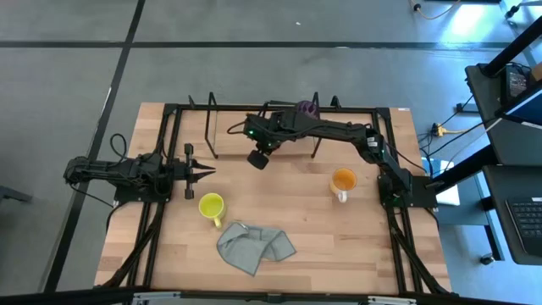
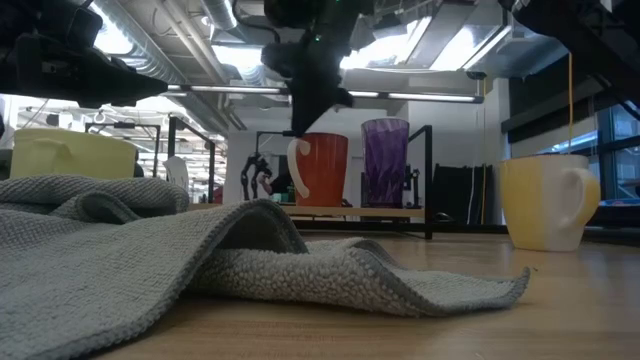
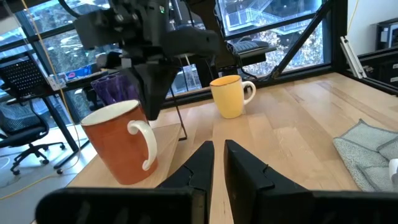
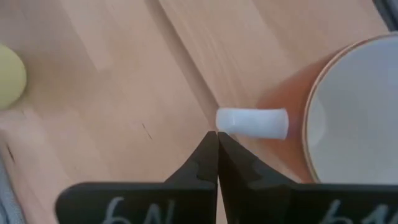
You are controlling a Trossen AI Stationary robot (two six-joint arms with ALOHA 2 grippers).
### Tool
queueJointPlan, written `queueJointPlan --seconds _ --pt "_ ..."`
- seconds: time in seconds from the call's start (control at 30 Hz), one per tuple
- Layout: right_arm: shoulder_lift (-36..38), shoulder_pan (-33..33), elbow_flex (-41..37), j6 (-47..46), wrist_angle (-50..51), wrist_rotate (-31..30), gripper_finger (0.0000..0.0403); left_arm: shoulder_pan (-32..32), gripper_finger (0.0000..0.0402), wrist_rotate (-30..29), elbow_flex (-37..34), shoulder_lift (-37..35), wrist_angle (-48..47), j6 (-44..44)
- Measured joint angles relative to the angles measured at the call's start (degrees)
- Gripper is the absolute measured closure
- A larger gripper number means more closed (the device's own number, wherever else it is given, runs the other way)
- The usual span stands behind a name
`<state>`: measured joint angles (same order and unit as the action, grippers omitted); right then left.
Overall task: Stack small to large cups/mugs on shelf
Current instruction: Put the orange mug on the shelf
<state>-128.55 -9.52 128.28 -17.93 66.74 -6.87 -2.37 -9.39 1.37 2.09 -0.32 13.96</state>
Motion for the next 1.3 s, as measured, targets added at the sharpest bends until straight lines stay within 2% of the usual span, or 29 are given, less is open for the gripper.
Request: queueJointPlan --seconds 0.27,0.43,0.9,1.07,1.3 --pt "0.0 0.0 -2.9 0.3 1.4 -0.1 0.0398 0.0 0.0369 0.0 0.0 0.0 0.0 0.0" --pt "0.0 0.0 -2.9 1.4 1.8 -4.9 0.0398 0.0 0.0369 0.0 0.0 0.0 0.0 0.0" --pt "0.0 -1.0 -2.9 0.2 4.8 -5.7 0.0398 0.0 0.0369 0.0 0.0 0.0 0.0 0.0" --pt "0.0 -1.1 -2.9 0.2 5.9 -9.8 0.0398 0.0 0.0369 0.0 0.0 0.0 0.0 0.0" --pt "0.0 -1.2 -2.9 -0.7 5.9 -10.6 0.0398 0.0 0.0369 0.0 0.0 0.0 0.0 0.0"
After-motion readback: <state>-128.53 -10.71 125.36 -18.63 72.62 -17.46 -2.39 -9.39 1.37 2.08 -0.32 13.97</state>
